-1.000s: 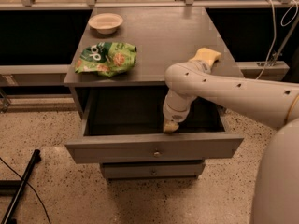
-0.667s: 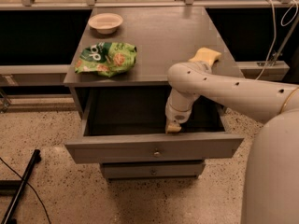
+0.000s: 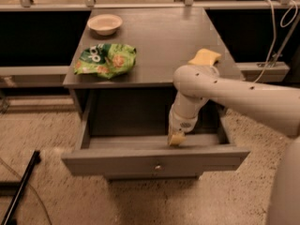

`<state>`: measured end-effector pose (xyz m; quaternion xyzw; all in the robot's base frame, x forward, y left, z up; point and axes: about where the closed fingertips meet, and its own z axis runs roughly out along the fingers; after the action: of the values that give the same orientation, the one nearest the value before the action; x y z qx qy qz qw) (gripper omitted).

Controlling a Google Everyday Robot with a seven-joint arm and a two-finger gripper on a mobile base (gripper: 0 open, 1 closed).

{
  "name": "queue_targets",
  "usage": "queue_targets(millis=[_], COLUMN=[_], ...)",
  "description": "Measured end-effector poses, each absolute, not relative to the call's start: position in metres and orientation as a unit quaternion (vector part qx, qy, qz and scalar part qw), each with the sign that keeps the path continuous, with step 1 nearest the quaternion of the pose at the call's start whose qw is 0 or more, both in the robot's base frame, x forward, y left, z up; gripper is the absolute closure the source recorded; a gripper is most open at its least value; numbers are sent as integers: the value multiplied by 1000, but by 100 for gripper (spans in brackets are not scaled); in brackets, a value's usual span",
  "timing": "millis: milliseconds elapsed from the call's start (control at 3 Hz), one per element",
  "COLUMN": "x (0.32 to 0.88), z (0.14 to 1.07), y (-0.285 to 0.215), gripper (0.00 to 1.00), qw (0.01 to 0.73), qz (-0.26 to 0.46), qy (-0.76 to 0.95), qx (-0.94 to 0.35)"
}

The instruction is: Open top drawer

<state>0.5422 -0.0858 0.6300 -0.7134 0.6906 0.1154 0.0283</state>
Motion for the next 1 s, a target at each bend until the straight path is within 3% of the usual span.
queue_targets(millis=[333,1000], x=[506,451], z=[644,725], y=[-91,-94], gripper=[100,100], qw=[37,181], qz=[153,212], qy=[681,611], qx=[-715,-741])
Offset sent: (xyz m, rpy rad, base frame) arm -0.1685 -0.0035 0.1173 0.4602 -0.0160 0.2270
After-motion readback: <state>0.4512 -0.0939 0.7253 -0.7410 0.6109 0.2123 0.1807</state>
